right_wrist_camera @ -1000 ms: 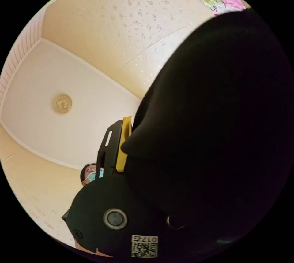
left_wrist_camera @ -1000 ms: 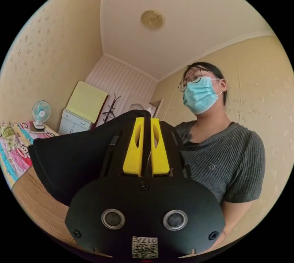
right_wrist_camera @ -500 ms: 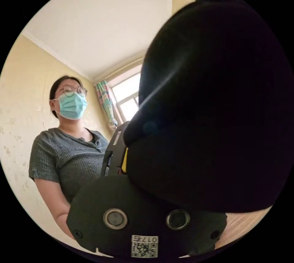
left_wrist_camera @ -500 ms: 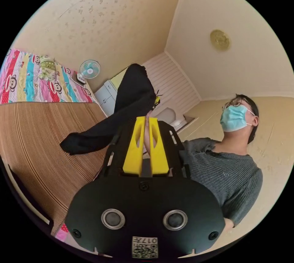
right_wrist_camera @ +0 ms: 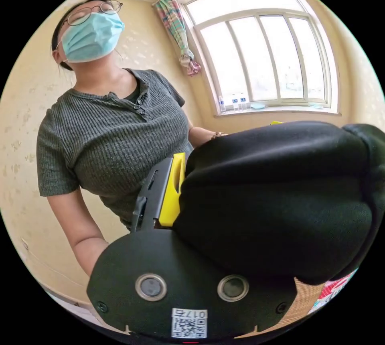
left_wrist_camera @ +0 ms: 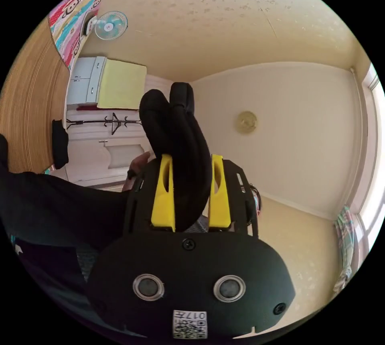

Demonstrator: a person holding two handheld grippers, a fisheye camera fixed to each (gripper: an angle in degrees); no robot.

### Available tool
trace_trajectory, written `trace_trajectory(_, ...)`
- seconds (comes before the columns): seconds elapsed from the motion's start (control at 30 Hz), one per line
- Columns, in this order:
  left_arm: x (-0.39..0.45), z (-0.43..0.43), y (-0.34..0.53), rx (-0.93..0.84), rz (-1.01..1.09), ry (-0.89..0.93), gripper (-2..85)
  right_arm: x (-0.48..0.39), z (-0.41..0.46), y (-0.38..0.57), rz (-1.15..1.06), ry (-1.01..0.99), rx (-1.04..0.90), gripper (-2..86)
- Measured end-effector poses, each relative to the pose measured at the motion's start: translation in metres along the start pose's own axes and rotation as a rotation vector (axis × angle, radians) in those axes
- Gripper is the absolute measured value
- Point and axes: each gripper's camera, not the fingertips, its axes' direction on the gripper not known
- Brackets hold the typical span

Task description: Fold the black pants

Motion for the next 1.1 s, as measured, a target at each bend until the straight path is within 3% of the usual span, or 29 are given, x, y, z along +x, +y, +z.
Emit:
trace_trajectory(0.1, 0.032, -0.003, 0.0, -0.007, 0.226, -0.051, 9.1, 0.011, 0.028, 0.0, 0.086, 0.044, -0.074, 5.4)
trace_trajectory(0.2, 0.088, 0.014, 0.005, -0.068, 0.457, -0.203, 8.1, 0.029, 0.028, 0.011, 0.308, 0.103, 0.001, 7.3)
trace_trajectory(0.37, 0.154, 0.05, 0.026, -0.077, 0.708, -0.568, 7.9, 0.035, 0.005, 0.069, 0.955, 0.382, 0.179, 11.4)
trace_trajectory(0.4, 0.164, 0.057, 0.037, -0.06, 0.773, -0.671, 7.9, 0.026, 0.004, 0.073, 0.972, 0.438, 0.222, 11.9)
trace_trajectory(0.47, 0.167, 0.069, 0.051, -0.054, 0.839, -0.786, 7.9, -0.005, 0.0, 0.087, 0.95, 0.479, 0.489, 14.3)
trace_trajectory(0.5, 0.163, 0.081, 0.06, -0.077, 0.875, -0.857, 7.9, -0.01, 0.001, 0.089, 0.911, 0.432, 0.563, 15.0)
trace_trajectory(0.57, 0.145, 0.103, 0.072, -0.135, 0.902, -0.97, 7.8, -0.007, 0.008, 0.096, 0.736, 0.137, 0.825, 18.9)
trace_trajectory(0.63, 0.105, 0.134, 0.082, -0.224, 0.871, -1.081, 7.8, 0.012, 0.024, 0.09, 0.728, 0.033, 0.843, 21.6)
trace_trajectory(0.7, 0.074, 0.155, 0.092, -0.302, 0.833, -1.145, 7.8, 0.033, 0.047, 0.078, 0.8, 0.04, 0.767, 22.9)
trace_trajectory(0.8, 0.055, 0.176, 0.112, -0.333, 0.888, -1.406, 7.1, 0.044, 0.065, 0.084, 0.947, 0.121, 0.77, 21.7)
trace_trajectory(0.97, 0.055, 0.179, 0.129, -0.366, 0.91, -1.386, 6.8, 0.039, 0.084, 0.081, 0.936, 0.152, 0.756, 13.6)
trace_trajectory(1.1, 0.078, 0.157, 0.133, -0.342, 0.888, -1.189, 8.1, 0.018, 0.085, 0.056, 0.777, 0.2, 0.76, 11.5)
